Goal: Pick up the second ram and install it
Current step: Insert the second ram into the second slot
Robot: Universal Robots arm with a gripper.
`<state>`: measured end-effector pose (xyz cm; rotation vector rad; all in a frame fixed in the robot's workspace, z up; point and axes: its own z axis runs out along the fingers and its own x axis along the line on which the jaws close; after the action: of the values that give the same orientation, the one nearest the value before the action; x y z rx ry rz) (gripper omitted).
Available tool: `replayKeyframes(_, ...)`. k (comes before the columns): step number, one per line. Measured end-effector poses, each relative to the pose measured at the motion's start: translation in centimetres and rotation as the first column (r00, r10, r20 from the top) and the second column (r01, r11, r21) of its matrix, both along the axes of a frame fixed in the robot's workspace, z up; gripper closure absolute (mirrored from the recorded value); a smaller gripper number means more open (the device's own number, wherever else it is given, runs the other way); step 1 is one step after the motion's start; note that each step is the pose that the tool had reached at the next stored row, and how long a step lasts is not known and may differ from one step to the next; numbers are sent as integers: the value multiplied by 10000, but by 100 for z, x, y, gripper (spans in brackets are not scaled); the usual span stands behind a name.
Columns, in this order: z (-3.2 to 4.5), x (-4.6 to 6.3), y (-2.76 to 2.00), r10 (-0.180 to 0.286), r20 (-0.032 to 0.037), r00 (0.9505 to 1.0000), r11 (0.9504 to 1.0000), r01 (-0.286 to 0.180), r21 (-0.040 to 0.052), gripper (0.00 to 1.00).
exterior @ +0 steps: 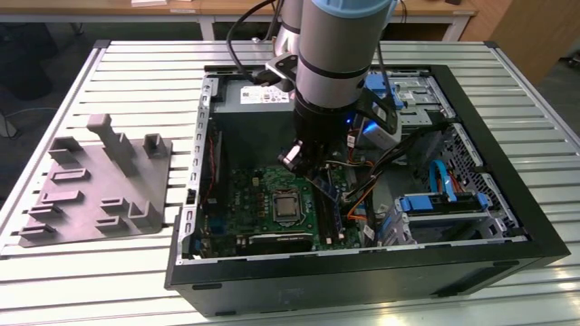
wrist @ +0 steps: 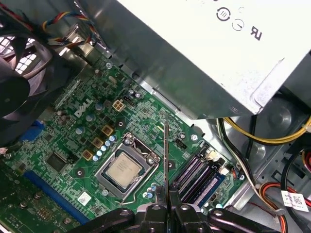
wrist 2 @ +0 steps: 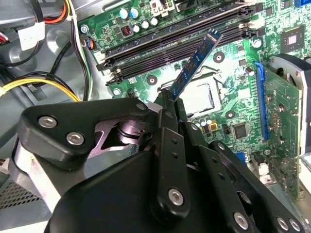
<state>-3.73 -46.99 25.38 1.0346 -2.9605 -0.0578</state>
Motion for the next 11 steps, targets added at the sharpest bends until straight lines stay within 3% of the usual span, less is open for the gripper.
replayKeyframes(11,-3,0,0,-517,1,9987,9987,517,-22,86)
